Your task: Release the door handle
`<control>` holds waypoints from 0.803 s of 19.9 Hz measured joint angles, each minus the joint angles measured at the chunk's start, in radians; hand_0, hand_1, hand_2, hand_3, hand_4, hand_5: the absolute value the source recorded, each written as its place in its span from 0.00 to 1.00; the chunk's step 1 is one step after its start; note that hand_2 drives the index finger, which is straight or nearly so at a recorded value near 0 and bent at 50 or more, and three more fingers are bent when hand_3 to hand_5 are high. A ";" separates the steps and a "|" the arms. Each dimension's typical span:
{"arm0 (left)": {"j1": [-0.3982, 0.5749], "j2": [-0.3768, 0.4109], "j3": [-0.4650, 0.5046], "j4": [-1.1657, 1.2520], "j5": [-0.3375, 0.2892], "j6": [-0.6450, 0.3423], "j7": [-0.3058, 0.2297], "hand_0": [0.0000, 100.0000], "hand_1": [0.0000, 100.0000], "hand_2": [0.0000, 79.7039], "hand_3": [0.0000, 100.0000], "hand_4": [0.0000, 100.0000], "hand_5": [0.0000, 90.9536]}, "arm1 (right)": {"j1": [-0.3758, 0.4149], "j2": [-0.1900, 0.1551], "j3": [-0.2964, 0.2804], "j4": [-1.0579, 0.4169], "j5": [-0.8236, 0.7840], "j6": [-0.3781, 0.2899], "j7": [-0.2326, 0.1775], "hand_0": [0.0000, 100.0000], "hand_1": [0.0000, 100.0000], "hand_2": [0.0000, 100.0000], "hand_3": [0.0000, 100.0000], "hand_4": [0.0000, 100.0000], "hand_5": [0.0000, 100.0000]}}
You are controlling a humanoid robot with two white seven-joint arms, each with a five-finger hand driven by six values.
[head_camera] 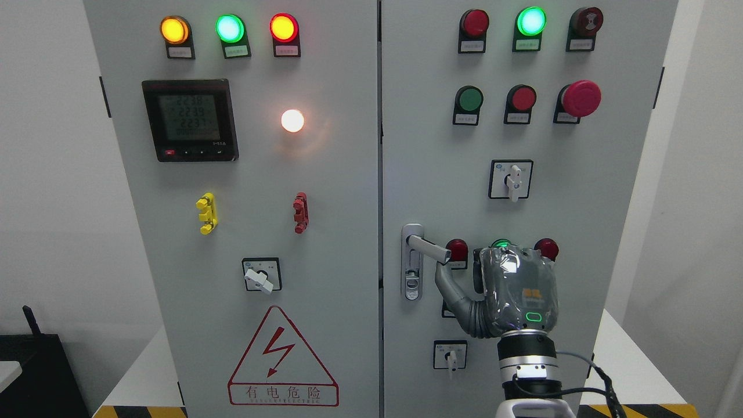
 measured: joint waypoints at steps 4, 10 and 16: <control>0.000 0.000 0.000 0.000 0.000 0.000 0.000 0.12 0.39 0.00 0.00 0.00 0.00 | -0.001 0.000 -0.001 -0.001 0.000 0.000 0.000 0.41 0.11 0.96 1.00 1.00 0.95; 0.000 0.000 0.000 0.000 0.000 0.000 0.000 0.12 0.39 0.00 0.00 0.00 0.00 | -0.002 -0.001 -0.002 -0.001 0.000 -0.002 0.000 0.41 0.12 0.96 1.00 1.00 0.95; 0.000 0.000 0.000 0.000 0.000 0.000 0.000 0.12 0.39 0.00 0.00 0.00 0.00 | -0.004 -0.002 -0.003 -0.001 0.000 -0.003 0.000 0.42 0.12 0.96 1.00 1.00 0.95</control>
